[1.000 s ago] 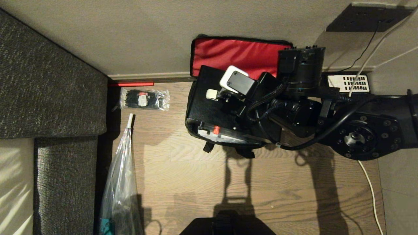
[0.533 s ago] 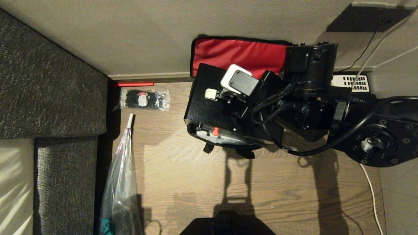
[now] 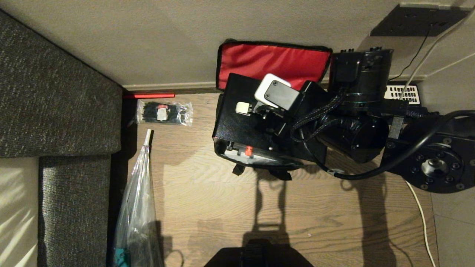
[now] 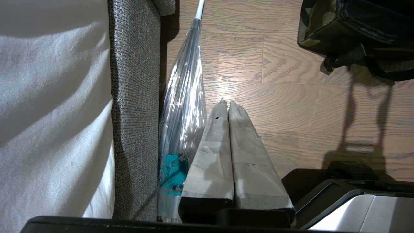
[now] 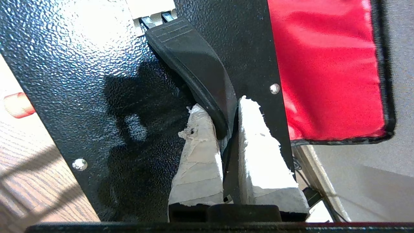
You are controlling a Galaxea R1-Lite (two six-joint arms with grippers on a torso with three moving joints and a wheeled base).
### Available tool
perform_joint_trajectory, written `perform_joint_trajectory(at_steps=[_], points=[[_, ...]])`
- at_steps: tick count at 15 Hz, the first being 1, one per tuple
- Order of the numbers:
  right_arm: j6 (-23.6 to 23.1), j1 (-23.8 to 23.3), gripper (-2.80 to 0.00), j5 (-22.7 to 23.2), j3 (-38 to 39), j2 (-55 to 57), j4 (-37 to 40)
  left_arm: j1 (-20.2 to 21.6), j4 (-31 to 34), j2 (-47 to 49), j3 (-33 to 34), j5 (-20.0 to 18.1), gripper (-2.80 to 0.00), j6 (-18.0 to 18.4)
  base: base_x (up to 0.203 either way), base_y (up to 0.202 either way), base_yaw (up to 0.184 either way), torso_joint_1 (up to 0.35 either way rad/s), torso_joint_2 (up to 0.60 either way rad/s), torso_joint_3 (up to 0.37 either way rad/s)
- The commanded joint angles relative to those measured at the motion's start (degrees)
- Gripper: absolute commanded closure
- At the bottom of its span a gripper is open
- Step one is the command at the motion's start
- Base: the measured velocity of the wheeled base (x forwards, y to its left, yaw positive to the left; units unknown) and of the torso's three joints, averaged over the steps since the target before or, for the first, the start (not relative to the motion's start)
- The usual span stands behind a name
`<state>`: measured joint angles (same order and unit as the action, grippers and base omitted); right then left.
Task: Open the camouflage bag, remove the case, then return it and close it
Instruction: Place the black box back
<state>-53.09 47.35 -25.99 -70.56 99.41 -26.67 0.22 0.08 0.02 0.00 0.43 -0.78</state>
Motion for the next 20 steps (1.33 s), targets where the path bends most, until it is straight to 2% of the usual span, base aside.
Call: perform_joint_trajectory(at_steps=[1,10,14,20], points=[[-0.3,-0.1,0.00,-0.1,0.6,-0.3,-0.2,0.0,0.0,-0.1,0.2,0.0,0.00,-0.1,0.000,0.000,0.000,0.000,0.00,0.000],[-0.3,-0.1,0.00,-0.1,1.1,-1.9,1.4,0.0,0.0,-0.1,0.2,0.0,0.00,-0.1,0.000,0.000,0.000,0.000,0.00,0.000],[-0.3,-0.4,0.00,0.1,4.6,-1.7,-0.1,0.0,0.0,-0.1,0.2,0.0,0.00,0.0,0.000,0.000,0.000,0.000,0.00,0.000],[-0.3,-1.8,0.00,0.3,5.8,1.4,-4.9,0.0,0.0,-0.1,0.2,0.0,0.00,0.0,0.000,0.000,0.000,0.000,0.00,0.000]])
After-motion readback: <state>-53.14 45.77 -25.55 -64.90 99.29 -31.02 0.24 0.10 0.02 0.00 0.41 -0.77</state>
